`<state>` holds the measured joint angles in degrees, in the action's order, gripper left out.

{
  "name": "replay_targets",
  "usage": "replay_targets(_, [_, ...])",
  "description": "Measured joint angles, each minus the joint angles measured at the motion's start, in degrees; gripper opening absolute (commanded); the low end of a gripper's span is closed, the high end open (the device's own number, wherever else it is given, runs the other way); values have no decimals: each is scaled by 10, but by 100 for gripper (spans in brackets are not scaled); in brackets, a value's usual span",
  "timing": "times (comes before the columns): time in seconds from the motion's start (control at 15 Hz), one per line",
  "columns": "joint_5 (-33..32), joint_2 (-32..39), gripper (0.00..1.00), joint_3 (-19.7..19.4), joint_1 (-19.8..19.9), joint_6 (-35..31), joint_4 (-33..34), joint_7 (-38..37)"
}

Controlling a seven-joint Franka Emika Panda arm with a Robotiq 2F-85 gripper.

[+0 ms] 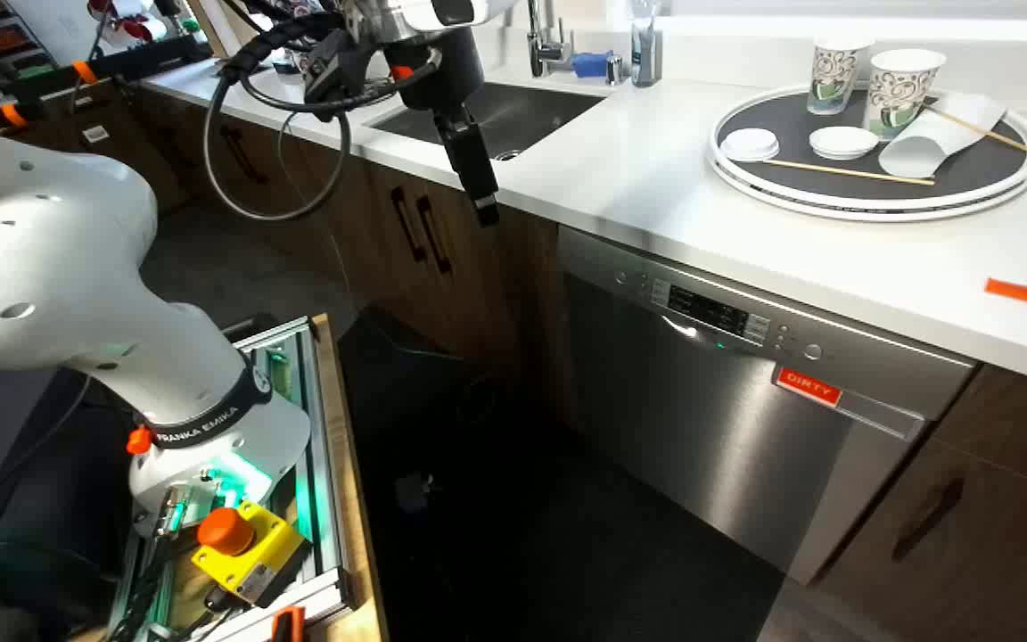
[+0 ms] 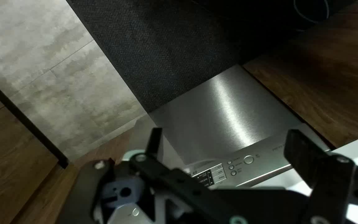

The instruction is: Press the button on the oven

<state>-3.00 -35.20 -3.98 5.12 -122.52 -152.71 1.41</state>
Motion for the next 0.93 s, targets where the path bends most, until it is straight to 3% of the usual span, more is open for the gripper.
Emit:
replay_targets(0.53, [0, 15, 100, -5, 4, -13, -2, 11])
replay_targets(0.93, [-1, 151, 100, -82, -3, -244, -38, 184])
